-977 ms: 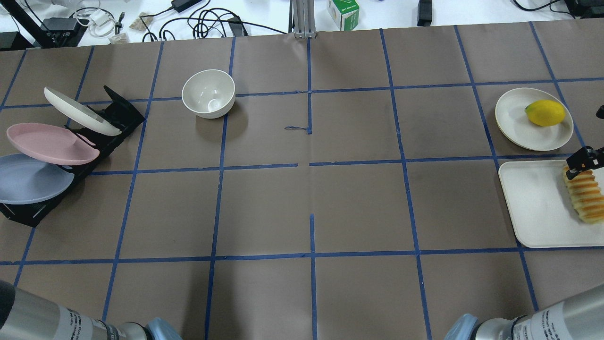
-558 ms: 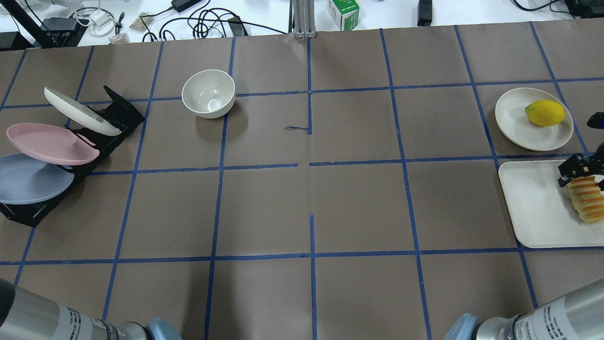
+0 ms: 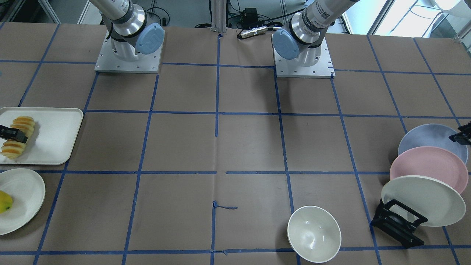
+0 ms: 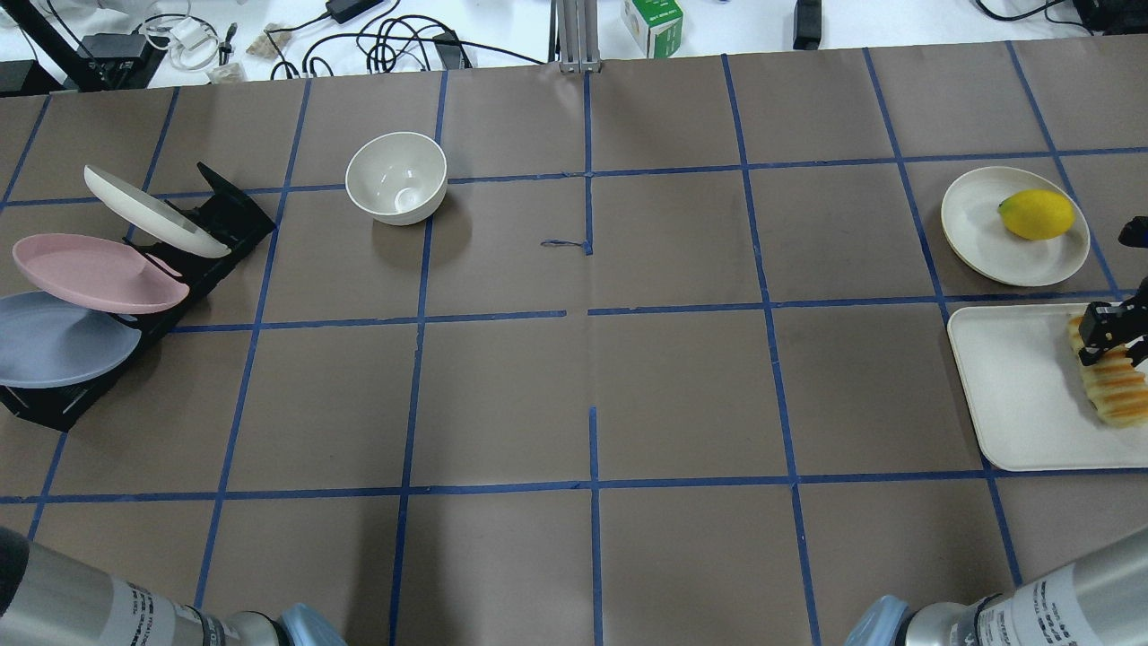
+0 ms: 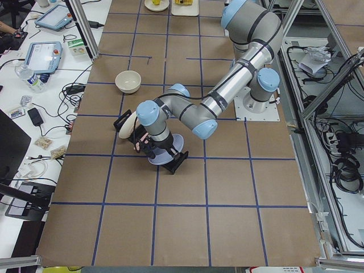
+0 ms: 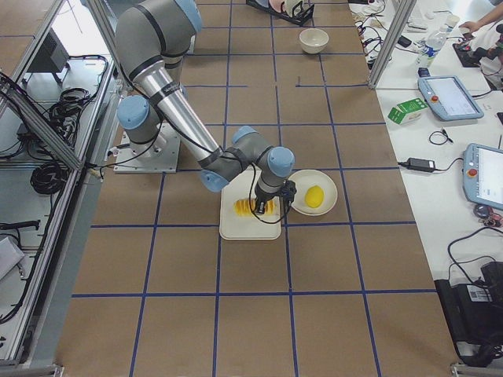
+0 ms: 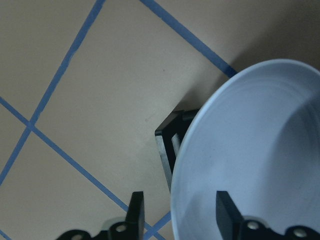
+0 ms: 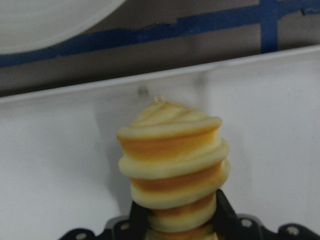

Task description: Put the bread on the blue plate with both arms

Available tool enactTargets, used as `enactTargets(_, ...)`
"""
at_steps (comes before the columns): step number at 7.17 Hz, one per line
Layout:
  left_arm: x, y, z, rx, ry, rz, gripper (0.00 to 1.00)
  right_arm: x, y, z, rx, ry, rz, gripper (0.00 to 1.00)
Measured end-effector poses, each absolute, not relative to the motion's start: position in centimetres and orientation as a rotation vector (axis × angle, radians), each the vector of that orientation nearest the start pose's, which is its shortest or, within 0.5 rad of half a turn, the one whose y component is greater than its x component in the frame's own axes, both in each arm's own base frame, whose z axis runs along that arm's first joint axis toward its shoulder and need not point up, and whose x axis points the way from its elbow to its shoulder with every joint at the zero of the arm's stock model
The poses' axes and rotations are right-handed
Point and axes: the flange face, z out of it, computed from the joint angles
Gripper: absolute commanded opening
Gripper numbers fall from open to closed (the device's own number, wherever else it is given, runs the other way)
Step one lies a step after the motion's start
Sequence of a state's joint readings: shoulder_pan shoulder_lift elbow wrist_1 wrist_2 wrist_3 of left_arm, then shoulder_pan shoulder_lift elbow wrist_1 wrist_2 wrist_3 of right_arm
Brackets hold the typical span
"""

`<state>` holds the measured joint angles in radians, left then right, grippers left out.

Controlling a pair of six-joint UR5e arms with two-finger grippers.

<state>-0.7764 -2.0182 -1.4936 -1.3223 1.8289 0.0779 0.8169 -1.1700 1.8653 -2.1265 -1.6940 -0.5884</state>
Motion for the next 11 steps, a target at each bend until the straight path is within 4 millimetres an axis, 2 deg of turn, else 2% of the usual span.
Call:
enactTargets(1,37.8,-52.3,29.5,-1.011,2.764,0.329,0.10,-29.0,-48.5,19.8,0.248,3.139,0.289,0.00)
enactTargets(3,37.7,-52.2,29.3,-1.013,2.763,0.335,0.01,-28.2,-48.4,22.9,0.242,3.162,0.266,0.00)
enactTargets(4,37.8,-52.1,29.4,-1.015,2.761,0.335,0.00,-27.1,-48.8,24.9,0.223,3.175,0.245,0.00)
enactTargets(6,37.7,-51.9,30.1,-1.019,2.757,0.326,0.00,-23.7,-50.3,28.6,0.222,3.176,0.258,0.00)
enactTargets(8,37.9,-51.7,31.4,-1.018,2.732,0.326,0.00,-18.2,-52.8,31.8,0.234,3.165,0.303,0.00)
enactTargets(11,38.4,-50.4,34.8,-0.970,2.617,0.383,0.00,-7.9,-54.9,38.4,0.315,3.154,0.348,0.00)
